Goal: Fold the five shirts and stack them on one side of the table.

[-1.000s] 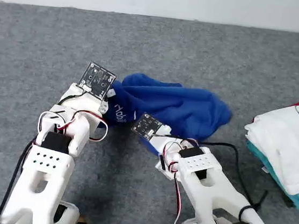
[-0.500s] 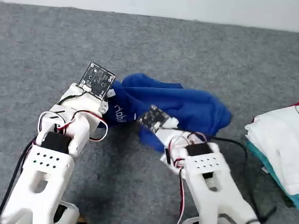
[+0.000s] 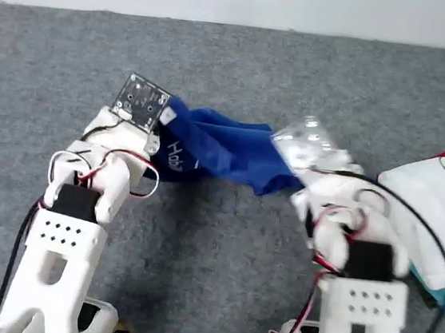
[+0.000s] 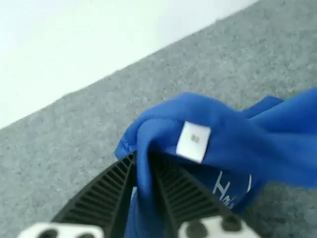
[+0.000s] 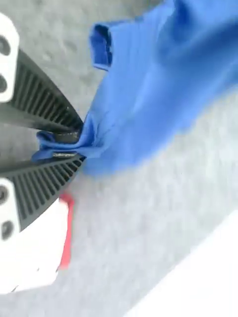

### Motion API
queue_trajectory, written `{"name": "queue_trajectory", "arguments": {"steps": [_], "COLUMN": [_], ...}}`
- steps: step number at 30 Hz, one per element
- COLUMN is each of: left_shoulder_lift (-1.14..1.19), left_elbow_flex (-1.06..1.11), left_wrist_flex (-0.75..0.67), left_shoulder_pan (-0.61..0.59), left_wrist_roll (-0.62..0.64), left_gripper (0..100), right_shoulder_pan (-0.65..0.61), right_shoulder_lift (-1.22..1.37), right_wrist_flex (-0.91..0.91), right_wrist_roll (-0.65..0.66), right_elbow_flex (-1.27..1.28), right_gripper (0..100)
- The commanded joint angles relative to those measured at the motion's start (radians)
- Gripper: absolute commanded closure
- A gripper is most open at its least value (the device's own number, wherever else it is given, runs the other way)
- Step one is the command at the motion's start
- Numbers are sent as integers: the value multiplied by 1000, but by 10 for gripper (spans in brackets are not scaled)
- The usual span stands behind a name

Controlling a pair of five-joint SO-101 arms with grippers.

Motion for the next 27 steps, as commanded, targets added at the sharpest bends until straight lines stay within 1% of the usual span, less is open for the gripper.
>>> {"name": "queue_trajectory", "arguments": {"steps": [1,5,9,14,17,22,27], "left_shoulder_lift": [-9,-9,-9,-9,-9,-9,-9], "left_elbow_flex": [-90,-133,-200,-349,-440,-627,-848], "left_wrist_flex": [26,66,110,143,229,423,594], "left_shoulder_pan": [-3,-3,-3,-2,29,112,121], "left_wrist_roll": [-2,-3,-2,-2,-2,-2,-2], "left_gripper": [986,986,986,986,986,986,986], "right_shoulder_pan": [58,88,94,94,94,94,94], "right_shoulder_lift": [-62,-101,-114,-111,-111,-111,-117], "right_wrist_flex": [1,1,1,1,2,19,68], "right_wrist_roll": [-14,-110,-173,-203,-207,-207,-206], "right_elbow_flex": [-106,-233,-377,-565,-671,-806,-891], "right_gripper": [990,990,990,990,990,990,990]}}
